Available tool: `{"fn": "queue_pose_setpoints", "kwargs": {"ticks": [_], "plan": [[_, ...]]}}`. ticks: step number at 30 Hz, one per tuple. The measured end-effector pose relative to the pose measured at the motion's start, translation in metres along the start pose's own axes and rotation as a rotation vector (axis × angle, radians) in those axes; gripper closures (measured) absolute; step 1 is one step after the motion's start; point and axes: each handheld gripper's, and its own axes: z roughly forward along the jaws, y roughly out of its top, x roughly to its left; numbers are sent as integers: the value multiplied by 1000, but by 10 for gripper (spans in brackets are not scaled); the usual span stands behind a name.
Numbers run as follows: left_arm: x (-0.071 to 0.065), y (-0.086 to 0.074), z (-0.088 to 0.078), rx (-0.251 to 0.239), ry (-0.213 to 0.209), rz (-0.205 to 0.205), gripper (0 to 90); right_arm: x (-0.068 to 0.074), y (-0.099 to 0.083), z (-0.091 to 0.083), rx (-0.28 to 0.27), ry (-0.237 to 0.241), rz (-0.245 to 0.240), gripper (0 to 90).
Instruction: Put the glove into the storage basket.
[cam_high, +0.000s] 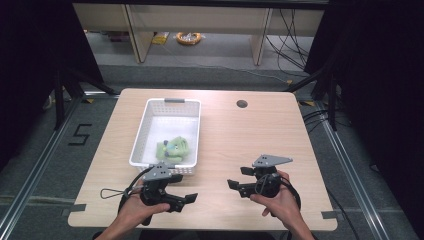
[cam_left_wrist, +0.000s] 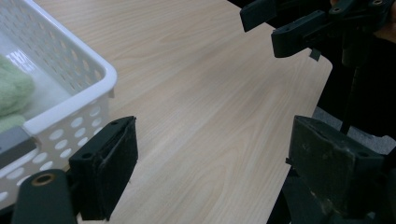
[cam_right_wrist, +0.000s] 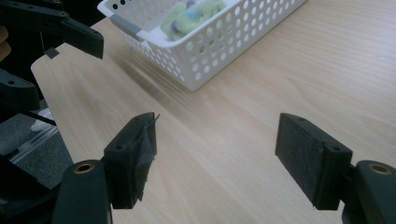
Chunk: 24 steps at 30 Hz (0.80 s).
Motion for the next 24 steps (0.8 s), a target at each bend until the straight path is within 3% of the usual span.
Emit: {"fn": "queue_pose_setpoints", "kwargs": {"ticks": [5, 6, 7, 8, 9, 10, 12, 14, 15, 16, 18, 20, 21, 23, 24], "plan": [[-4, -10, 5, 19, 11, 12, 153, 2, -11, 1, 8, 7, 31, 294], [-4, -12, 6, 33, 13, 18, 154, -1, -13, 2, -4, 18, -5, 292], [-4, -14, 7, 40, 18, 25, 153, -2, -15, 2, -8, 12, -2, 293], [-4, -16, 8, 32, 15, 31, 153, 1, -17, 1, 4, 9, 32, 292], [-4, -18, 8, 45, 17, 45, 153, -3, -18, 2, -15, 4, -22, 292], [-4, -20, 9, 49, 15, 38, 153, -2, -20, 1, -9, 15, 4, 290], [-3, -25, 11, 63, 19, 59, 153, -3, -24, 1, -19, 12, -2, 288], [-4, -31, 13, 77, 27, 53, 153, 0, -28, 0, -6, -1, 20, 284], [-3, -33, 14, 81, 26, 73, 153, -3, -30, 1, -23, -6, -18, 282], [-3, -36, 14, 102, 33, 67, 153, 0, -33, 1, -18, 8, 17, 280], [-3, -40, 16, 101, 25, 62, 153, -3, -38, 1, -12, 13, -7, 277], [-5, -43, 16, 100, 26, 54, 153, 1, -43, 1, -14, 6, 35, 274], [-5, -45, 16, 113, 28, 67, 153, -1, -45, 0, -14, -1, 1, 271], [-7, -48, 16, 112, 27, 52, 153, -1, -51, 1, -11, 11, 6, 264], [-8, -48, 16, 113, 25, 68, 153, 0, -53, 0, -4, 9, 13, 263]]}}
